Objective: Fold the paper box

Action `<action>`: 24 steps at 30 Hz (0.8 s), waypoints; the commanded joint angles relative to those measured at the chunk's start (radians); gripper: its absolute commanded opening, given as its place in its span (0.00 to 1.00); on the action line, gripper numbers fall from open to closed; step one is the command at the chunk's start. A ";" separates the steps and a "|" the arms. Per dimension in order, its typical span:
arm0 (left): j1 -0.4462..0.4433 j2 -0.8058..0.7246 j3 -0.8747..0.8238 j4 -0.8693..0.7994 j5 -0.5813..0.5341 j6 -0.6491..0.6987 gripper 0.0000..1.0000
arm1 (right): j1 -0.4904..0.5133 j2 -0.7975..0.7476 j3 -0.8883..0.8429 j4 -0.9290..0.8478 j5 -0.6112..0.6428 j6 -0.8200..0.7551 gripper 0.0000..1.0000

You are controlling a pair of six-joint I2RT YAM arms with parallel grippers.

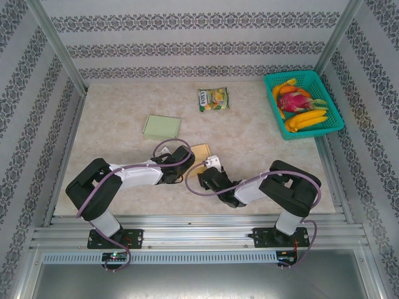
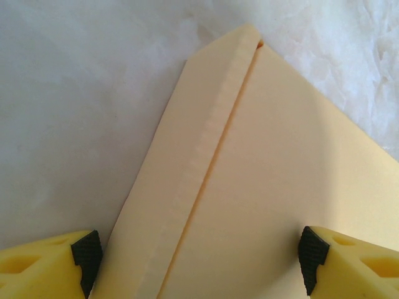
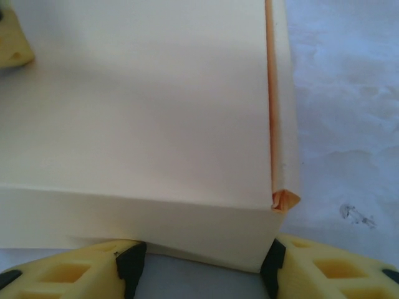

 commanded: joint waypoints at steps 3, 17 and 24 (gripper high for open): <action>-0.057 0.084 -0.055 -0.116 0.209 0.050 0.84 | -0.056 0.070 0.033 -0.023 -0.037 0.013 0.61; -0.077 -0.101 0.014 -0.245 0.155 0.096 0.90 | -0.273 -0.179 -0.065 -0.187 -0.458 0.065 0.60; -0.095 -0.223 0.020 -0.354 0.051 0.149 0.91 | -0.360 -0.318 -0.065 -0.300 -0.557 0.099 0.49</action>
